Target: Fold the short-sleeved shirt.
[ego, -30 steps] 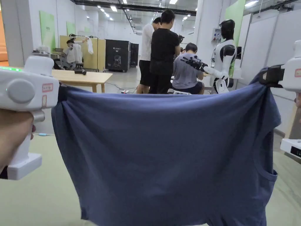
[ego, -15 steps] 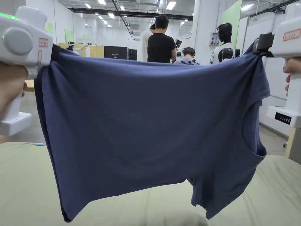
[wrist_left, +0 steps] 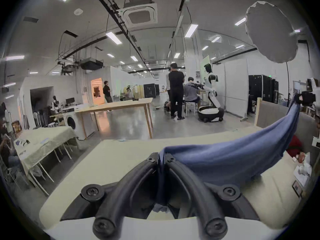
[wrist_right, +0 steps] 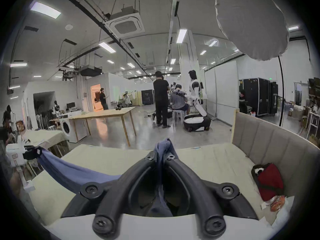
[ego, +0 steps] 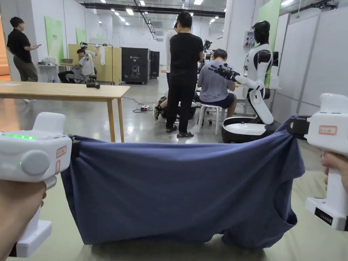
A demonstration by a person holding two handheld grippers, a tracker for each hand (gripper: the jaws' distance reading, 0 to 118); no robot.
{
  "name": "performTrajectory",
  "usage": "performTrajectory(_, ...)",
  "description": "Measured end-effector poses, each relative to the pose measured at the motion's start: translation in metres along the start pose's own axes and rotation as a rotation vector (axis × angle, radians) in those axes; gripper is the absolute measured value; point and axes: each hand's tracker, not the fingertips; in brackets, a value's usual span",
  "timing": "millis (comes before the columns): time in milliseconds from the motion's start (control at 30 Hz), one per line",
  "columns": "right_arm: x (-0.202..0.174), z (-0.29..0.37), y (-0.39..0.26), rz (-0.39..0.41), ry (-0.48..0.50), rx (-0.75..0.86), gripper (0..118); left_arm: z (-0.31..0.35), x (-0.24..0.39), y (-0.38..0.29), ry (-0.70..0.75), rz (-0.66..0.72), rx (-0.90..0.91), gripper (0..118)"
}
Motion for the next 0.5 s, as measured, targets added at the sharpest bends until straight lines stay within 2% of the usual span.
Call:
performTrajectory(67,0.004,0.033,-0.026,0.021,0.015,-0.023,7,0.030,0.001,-0.024,-0.037,0.005,-0.021,2)
performTrajectory(167,0.009,0.081,-0.076,0.095,0.021,-0.075,7,0.071,0.002,-0.070,-0.084,-0.067,-0.086,2)
performTrajectory(200,0.011,0.097,-0.097,0.093,0.026,-0.088,7,0.084,0.003,-0.090,-0.087,-0.090,-0.117,2)
performTrajectory(267,0.013,0.125,-0.148,0.121,0.054,-0.172,7,0.111,0.002,-0.134,-0.130,-0.111,-0.196,2)
performTrajectory(367,0.017,0.146,-0.229,0.153,0.069,-0.316,7,0.137,0.001,-0.201,-0.175,-0.071,-0.330,2)
performTrajectory(433,0.016,0.151,-0.280,0.184,0.050,-0.426,7,0.148,0.001,-0.239,-0.190,-0.036,-0.429,2)
performTrajectory(500,0.019,0.152,-0.323,0.145,0.050,-0.532,7,0.152,0.002,-0.274,-0.181,-0.016,-0.517,2)
